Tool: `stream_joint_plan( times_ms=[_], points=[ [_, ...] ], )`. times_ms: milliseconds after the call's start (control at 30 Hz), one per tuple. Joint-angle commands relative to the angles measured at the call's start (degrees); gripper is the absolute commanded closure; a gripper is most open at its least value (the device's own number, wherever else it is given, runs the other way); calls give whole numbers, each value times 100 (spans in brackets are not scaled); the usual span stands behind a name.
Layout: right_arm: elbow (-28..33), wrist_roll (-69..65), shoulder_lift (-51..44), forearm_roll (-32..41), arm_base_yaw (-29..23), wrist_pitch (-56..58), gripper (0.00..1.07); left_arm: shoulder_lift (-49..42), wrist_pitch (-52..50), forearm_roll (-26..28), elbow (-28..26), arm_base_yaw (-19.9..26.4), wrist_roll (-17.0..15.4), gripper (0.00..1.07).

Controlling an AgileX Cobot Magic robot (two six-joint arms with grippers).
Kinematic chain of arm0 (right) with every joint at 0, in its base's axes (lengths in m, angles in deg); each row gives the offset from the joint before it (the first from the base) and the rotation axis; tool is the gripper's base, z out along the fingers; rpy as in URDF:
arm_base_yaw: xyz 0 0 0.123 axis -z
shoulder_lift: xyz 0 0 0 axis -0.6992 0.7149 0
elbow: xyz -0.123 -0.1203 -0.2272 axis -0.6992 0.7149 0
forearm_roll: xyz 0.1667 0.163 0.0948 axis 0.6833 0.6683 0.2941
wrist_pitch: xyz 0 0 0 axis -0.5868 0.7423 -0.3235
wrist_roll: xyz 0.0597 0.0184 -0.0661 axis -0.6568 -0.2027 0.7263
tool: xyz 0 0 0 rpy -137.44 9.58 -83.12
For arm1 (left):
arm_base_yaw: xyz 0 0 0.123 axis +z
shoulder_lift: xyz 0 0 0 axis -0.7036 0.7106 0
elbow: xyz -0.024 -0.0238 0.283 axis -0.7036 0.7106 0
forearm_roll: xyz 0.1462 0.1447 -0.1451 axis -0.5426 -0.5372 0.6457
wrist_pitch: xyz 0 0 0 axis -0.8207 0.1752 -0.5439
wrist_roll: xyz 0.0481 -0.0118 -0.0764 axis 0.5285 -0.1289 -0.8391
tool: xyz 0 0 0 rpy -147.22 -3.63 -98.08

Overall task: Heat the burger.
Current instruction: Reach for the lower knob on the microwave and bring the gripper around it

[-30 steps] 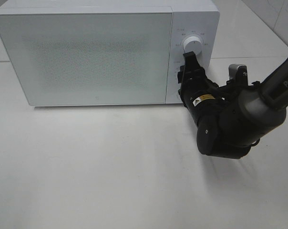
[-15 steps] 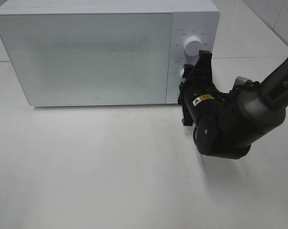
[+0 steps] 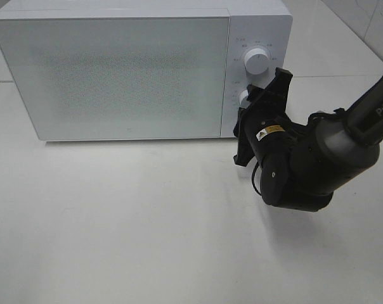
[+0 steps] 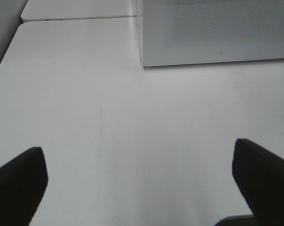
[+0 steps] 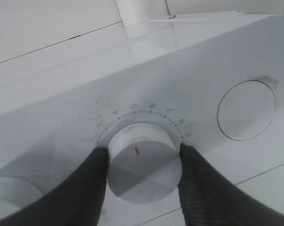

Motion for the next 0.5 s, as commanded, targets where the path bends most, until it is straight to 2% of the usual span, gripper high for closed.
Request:
stream_joint_plan(
  times_ms=[33,367,500],
  points=[
    [-195,-235,-34,-395,-6,-1003,103,-143,-86,23,11,29,-29,6],
    [-195,-223,-34,-395,6,-997,100,-143,-86,23,11,29,-29,6],
    [-195,-92,-34,-195,6,-1003,95,-143,-86,23,11,29,-29,6]
  ],
)
